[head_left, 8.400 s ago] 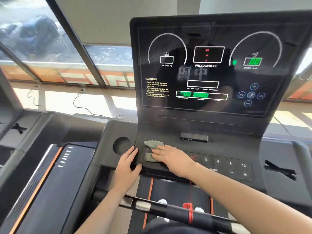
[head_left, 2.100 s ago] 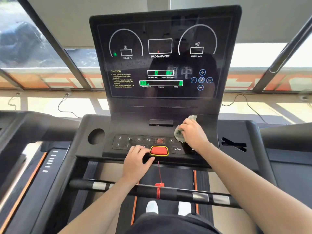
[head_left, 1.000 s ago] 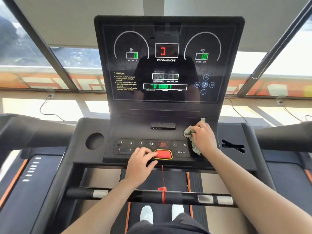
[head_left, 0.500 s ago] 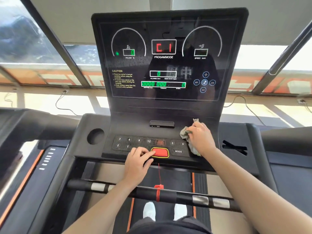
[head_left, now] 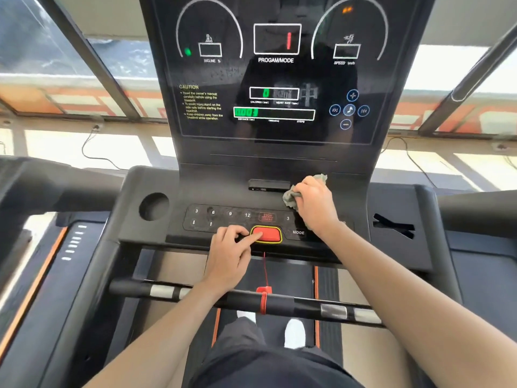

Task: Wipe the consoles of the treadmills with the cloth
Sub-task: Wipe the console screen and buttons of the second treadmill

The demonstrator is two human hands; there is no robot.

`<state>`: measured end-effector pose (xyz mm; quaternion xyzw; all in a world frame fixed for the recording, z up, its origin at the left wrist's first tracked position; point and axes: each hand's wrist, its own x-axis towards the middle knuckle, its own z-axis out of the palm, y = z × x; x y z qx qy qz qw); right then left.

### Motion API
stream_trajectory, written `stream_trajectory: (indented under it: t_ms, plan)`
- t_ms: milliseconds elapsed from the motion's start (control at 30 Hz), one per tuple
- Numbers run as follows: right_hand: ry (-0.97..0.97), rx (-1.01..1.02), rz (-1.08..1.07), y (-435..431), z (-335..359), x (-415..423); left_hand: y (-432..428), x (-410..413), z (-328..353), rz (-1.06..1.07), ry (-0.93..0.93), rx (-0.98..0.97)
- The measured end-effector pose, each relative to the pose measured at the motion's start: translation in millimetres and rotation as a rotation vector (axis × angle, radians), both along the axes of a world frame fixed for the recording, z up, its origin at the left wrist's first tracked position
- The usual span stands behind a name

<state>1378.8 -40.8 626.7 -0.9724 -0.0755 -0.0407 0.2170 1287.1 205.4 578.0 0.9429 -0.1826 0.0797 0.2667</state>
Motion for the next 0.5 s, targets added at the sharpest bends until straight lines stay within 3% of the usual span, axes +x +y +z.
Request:
stream_trajectory:
  t_ms: [167,400,500]
  plan:
    - [0.014,0.002,-0.100,-13,-3,-17,8,7,-3,-0.057,0.008,-0.009]
    - [0.022,0.036,-0.488,-34,0,-28,16,13,-2,-0.130,0.032,-0.021]
    - [0.026,0.082,-0.477,-18,0,-26,17,10,0,-0.124,0.055,-0.039]
